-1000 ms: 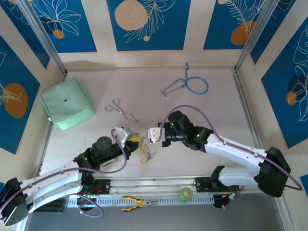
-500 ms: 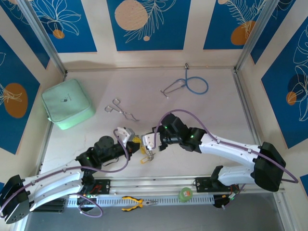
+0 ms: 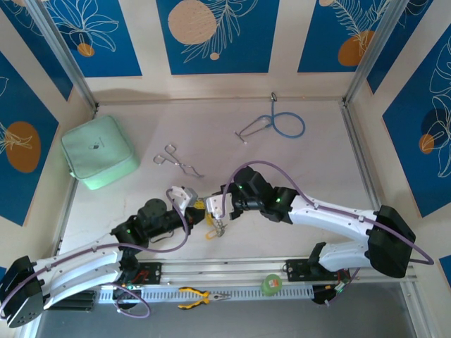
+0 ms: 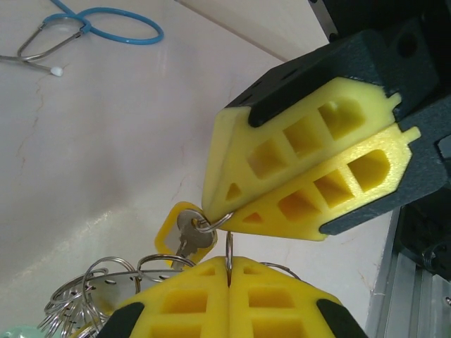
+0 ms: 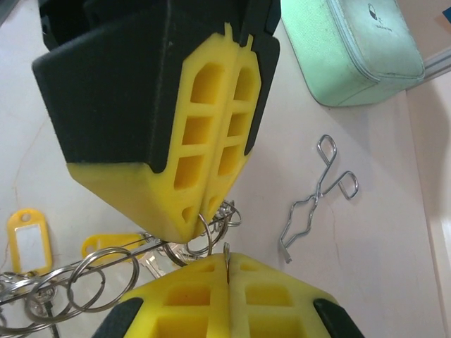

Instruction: Put the keys on the keyring

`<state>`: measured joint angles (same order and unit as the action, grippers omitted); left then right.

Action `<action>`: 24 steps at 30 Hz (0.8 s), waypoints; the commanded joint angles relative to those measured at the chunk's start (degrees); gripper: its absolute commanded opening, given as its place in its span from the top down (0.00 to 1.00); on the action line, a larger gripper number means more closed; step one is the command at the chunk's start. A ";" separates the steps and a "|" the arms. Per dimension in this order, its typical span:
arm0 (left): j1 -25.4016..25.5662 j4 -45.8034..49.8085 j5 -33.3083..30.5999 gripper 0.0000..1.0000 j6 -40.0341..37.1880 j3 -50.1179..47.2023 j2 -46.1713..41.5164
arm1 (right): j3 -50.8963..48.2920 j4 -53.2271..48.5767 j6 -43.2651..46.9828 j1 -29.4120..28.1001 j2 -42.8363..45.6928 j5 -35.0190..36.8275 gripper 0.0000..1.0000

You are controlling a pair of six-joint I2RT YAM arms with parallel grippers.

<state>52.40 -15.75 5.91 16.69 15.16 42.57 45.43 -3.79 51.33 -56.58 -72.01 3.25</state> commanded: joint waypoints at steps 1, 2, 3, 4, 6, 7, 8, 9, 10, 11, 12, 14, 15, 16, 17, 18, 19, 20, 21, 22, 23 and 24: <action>-0.28 -4.01 1.36 1.00 0.65 1.37 -0.47 | 0.54 1.67 1.58 -0.89 -0.74 1.51 1.00; -0.34 -4.06 1.34 1.00 0.72 1.37 -0.50 | 0.25 2.00 1.62 -0.94 -0.84 1.93 1.00; -0.29 -4.02 1.23 1.00 0.84 1.37 -0.47 | -0.16 2.32 1.34 -0.94 -0.73 2.15 1.00; -0.39 -3.87 0.98 1.00 1.10 1.37 -0.46 | -0.47 2.78 1.03 -0.84 -0.45 2.43 1.00; -0.37 -3.26 -0.54 1.00 2.82 1.45 -0.55 | -1.48 3.96 0.06 -0.50 0.68 3.95 1.00; -0.48 -3.03 -1.24 1.00 3.83 1.45 -0.55 | -2.05 4.50 -0.28 -0.31 1.49 4.57 1.00; -0.40 -2.90 -1.97 1.00 5.44 1.45 -0.49 | -2.74 4.97 -0.41 -0.12 2.32 5.07 1.00; -0.48 -3.05 -2.21 1.00 6.93 1.45 -0.51 | -3.49 4.95 -0.36 0.00 3.26 5.27 1.00; -0.52 -3.39 -2.23 1.00 7.99 1.37 -0.39 | -4.00 4.74 -0.19 0.01 3.93 5.00 1.00; -0.54 -3.45 -2.40 1.00 9.73 1.41 -0.25 | -4.56 4.46 -0.06 -0.10 4.53 4.47 1.00; -0.62 -3.17 -2.76 1.00 11.26 1.57 -0.16 | -5.01 4.41 0.19 -0.25 4.93 4.12 1.00; -0.64 -1.66 -3.23 1.00 14.33 2.27 0.26 | -5.74 4.69 0.80 -0.74 5.47 3.71 1.00; -0.63 -1.16 -3.22 1.00 15.34 2.49 0.28 | -5.89 4.88 1.00 -1.02 5.47 3.78 1.00; -0.65 -0.99 -3.20 1.00 16.28 2.64 0.37 | -5.89 5.36 1.03 -1.06 5.27 3.79 1.00; -0.63 -1.04 -3.19 1.00 16.96 2.68 0.34 | -5.80 5.55 1.09 -1.11 5.04 3.87 1.00; -0.63 -1.10 -3.11 1.00 17.27 2.68 0.28 | -5.77 5.84 1.09 -1.16 4.80 3.94 1.00; -0.61 -1.12 -3.10 1.00 17.58 2.76 0.28 | -5.73 6.43 1.25 -1.23 4.55 3.95 1.00; -0.62 -1.08 -3.08 1.00 17.79 2.84 0.18 | -5.58 6.78 1.31 -1.24 4.34 3.96 1.00; -0.64 -0.90 -3.01 1.00 17.91 3.01 0.23 | -5.42 7.15 1.32 -1.26 4.12 4.10 1.00; -0.73 -0.69 -2.95 1.00 17.94 3.14 0.30 | -5.27 7.39 1.38 -1.21 3.92 4.21 1.00; -0.71 -0.39 -2.84 1.00 17.95 3.37 0.49 | -5.16 7.68 1.32 -1.33 3.81 4.27 1.00; -0.72 -0.21 -2.67 1.00 17.96 3.43 0.58 | -5.06 7.97 1.29 -1.27 3.74 4.35 1.00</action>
<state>52.12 -15.27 3.73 32.84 15.88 43.24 40.03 1.58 52.05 -57.43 -67.79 7.42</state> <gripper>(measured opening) 0.064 0.050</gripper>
